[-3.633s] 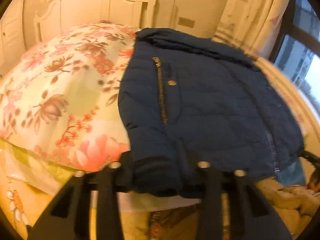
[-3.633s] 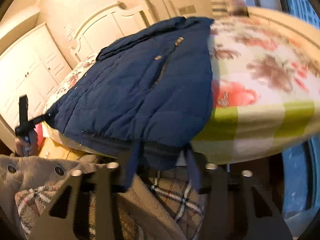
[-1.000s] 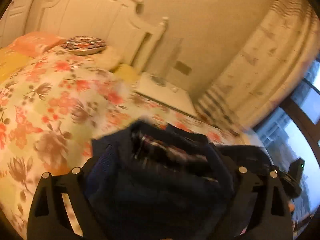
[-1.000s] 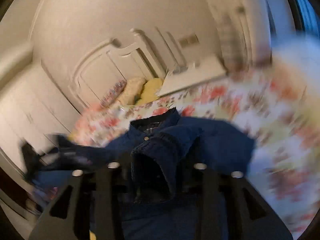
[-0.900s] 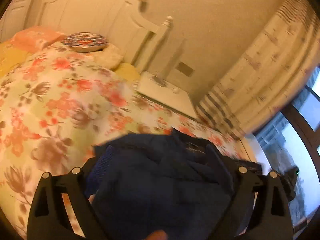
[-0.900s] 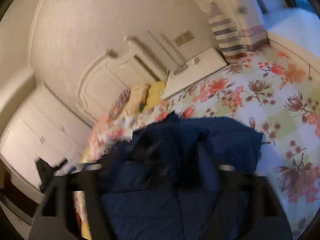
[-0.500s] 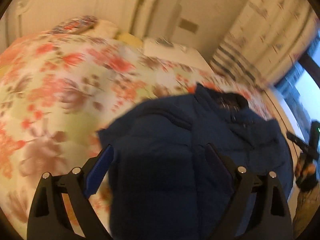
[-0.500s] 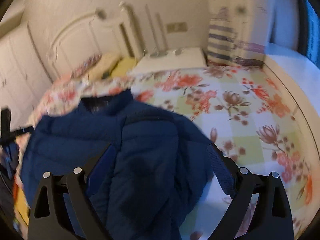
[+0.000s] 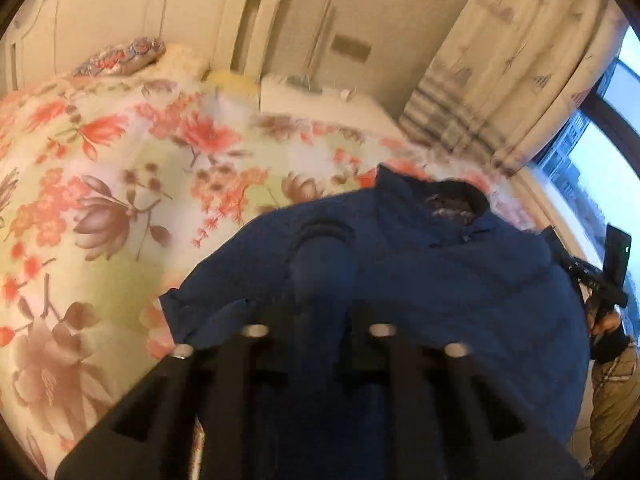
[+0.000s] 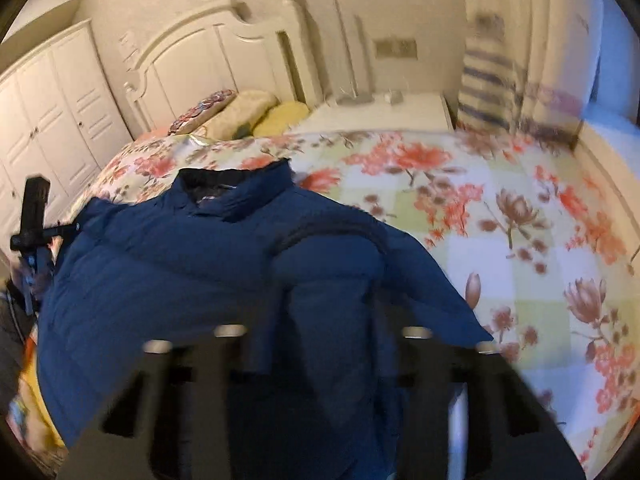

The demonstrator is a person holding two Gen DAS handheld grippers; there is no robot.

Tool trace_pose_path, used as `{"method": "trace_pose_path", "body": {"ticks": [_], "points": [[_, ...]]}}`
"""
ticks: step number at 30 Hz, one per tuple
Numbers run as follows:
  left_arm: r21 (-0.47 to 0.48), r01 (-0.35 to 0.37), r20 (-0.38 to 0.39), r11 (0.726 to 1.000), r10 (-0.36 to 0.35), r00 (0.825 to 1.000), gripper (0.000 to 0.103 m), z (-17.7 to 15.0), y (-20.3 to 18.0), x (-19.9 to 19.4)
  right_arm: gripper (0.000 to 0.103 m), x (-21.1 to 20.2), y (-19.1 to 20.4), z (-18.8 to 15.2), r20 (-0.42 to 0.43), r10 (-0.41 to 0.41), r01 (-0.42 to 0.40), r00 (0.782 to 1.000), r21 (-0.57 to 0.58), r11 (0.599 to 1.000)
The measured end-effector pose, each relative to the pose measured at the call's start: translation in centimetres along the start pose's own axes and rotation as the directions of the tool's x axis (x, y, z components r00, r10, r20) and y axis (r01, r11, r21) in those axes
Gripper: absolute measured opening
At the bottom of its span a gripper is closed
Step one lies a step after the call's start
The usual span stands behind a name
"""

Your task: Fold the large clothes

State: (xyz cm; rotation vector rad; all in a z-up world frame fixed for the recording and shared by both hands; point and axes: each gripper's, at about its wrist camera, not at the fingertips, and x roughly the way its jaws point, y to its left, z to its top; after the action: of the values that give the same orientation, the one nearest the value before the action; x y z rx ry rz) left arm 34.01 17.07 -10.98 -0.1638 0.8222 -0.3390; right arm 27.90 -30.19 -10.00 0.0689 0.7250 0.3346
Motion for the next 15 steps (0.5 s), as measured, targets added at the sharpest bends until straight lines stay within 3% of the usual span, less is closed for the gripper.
{"method": "trace_pose_path", "body": {"ticks": [2,4,6,8,10,12,15], "points": [[0.021,-0.012,0.097,1.000,0.010,0.995,0.011,-0.9,-0.9,-2.9,0.014,-3.2,2.0,-0.2,0.086,-0.039,0.044,0.996,-0.054,0.998],[0.027,0.025,0.144,0.999,-0.029,0.989,0.011,-0.9,-1.2,-5.9,0.012,-6.3,3.1,0.4,0.144,-0.040,0.050,0.989,-0.071,0.996],[0.015,0.056,0.172,0.998,-0.058,0.983,0.011,0.7,-1.2,-8.0,0.012,-9.5,3.8,2.8,0.206,-0.057,0.077,0.977,-0.087,0.993],[-0.017,0.080,0.191,0.997,-0.075,0.979,0.011,4.2,-1.1,-9.0,0.012,-10.3,3.3,6.4,0.223,-0.073,0.090,0.972,-0.065,0.994],[-0.036,0.027,0.148,0.999,-0.021,0.989,0.012,7.9,-1.5,-7.4,0.012,-8.6,2.2,9.4,0.191,-0.112,0.121,0.975,-0.033,0.992],[-0.039,-0.082,0.079,0.996,0.084,0.993,0.013,10.7,-1.5,-3.5,0.012,-3.8,0.1,11.7,0.079,-0.174,0.173,0.982,0.020,0.985],[-0.092,-0.147,-0.034,0.985,0.145,0.989,0.013,11.2,-0.4,2.7,0.012,4.4,-2.5,10.4,-0.124,-0.222,0.236,0.967,0.115,0.965]]}}
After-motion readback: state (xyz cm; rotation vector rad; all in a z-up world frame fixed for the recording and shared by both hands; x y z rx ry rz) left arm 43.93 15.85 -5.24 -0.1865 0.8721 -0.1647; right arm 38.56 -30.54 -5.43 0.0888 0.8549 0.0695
